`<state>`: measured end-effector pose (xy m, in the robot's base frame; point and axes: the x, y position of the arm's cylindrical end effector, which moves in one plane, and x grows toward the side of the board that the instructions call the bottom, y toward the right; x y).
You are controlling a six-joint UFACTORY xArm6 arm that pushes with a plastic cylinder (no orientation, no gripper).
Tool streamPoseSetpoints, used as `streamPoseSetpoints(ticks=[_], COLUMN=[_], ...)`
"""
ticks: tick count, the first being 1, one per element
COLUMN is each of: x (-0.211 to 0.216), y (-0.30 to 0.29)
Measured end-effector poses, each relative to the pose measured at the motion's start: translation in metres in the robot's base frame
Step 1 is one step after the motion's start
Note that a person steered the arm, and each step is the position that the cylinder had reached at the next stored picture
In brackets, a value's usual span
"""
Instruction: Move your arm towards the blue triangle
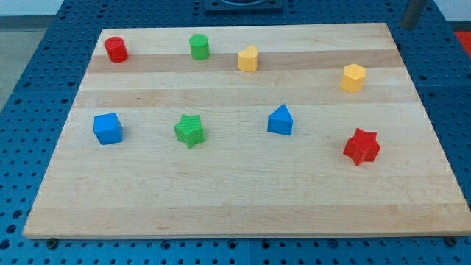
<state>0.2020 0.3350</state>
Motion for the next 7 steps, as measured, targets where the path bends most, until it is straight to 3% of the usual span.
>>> streamPoseSetpoints(ticks=[3, 7], x=[0.000, 0.016], y=[-0.029, -0.115])
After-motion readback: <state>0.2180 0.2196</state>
